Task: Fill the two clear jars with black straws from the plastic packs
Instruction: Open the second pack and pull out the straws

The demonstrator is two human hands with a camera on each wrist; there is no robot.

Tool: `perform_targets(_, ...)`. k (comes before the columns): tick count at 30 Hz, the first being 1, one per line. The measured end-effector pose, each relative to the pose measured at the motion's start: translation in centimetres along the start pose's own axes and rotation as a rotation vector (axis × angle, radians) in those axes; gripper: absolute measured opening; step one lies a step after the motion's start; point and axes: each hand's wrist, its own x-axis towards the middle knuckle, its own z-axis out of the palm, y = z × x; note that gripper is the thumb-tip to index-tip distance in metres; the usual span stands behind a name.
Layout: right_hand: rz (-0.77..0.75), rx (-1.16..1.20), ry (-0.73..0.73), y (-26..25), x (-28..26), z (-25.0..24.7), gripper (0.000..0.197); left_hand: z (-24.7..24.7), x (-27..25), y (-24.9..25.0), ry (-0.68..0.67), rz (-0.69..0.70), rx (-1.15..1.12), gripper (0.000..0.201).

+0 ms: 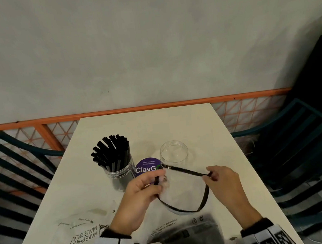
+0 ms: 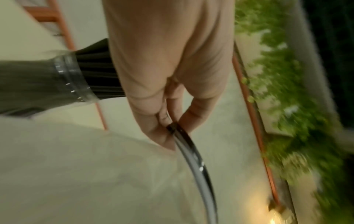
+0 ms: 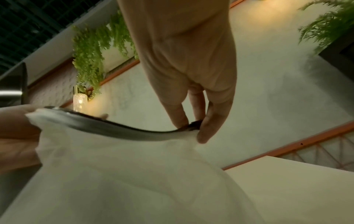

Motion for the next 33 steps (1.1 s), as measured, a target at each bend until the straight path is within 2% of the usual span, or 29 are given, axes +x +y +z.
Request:
perform_targets(2,0.086,0.102,-0.100,0.6,0.2,-0.1,0.017,-1.2,0.4,-0.1,-0.025,-0.070,-0.350,0.035)
perform_targets(4,0.259,0.420,-0.247,0.6,0.2,-0.8,0.022,-2.7,0.6,-0.3,-0.058,-0.127,-0.618,0.038)
perform_targets(6,0.419,0.819,-0.381,0.3,0.2,-1.8,0.021,-3.9,0.6,-0.8,-0.062,-0.133,-0.737,0.047)
perform_targets(7,0.471,0.973,-0.427,0.1,0.3,-2.4,0.021,-4.3,0.6,-1.0,-0.039,-0.127,-0.728,0.051)
perform_targets(9,0.531,1.136,-0.493,-0.2,0.5,-3.4,0.019,-4.5,0.5,-1.1,0.010,-0.118,-0.569,0.059)
perform_targets(10,0.547,1.161,-0.520,-0.5,0.6,-3.6,0.015,-4.5,0.5,-1.2,0.034,-0.105,-0.445,0.057)
perform_targets(13,0.578,1.171,-0.591,-1.2,0.2,-3.6,0.016,-3.7,0.2,-0.8,0.134,-0.019,0.021,0.031)
perform_targets(16,0.629,1.215,-0.613,-1.3,0.1,-3.2,0.023,-3.4,0.3,-0.9,0.339,0.119,0.470,0.019)
perform_targets(18,0.660,1.259,-0.598,-1.5,0.0,-3.3,0.023,-3.7,0.4,-1.0,0.439,0.199,0.638,0.015)
perform_targets(20,0.611,1.180,-0.551,-1.4,-0.1,-3.4,0.024,-3.9,0.2,-1.0,0.502,0.220,0.697,0.006)
perform_targets(22,0.487,0.953,-0.437,-1.3,-0.2,-3.2,0.025,-4.1,0.1,-0.9,0.501,0.177,0.674,0.005)
perform_targets(24,0.328,0.663,-0.290,-1.7,-0.6,-2.8,0.017,-4.1,0.2,-1.1,0.465,0.106,0.564,0.008)
perform_targets(26,0.142,0.418,-0.133,-2.1,-1.1,-2.8,0.028,-4.0,0.4,-1.3,0.416,0.042,0.433,0.008)
perform_targets(27,0.059,0.329,-0.099,-2.4,-1.3,-3.0,0.031,-3.9,0.4,-1.4,0.390,0.011,0.374,0.008)
perform_targets(30,-0.068,0.177,-0.106,-3.0,-1.9,-3.0,0.019,-3.4,0.4,-1.4,0.323,-0.067,0.193,0.011)
perform_targets(33,0.006,0.213,-0.148,-2.6,-1.8,-2.0,0.013,-3.0,0.1,-1.1,0.217,-0.160,-0.009,0.014)
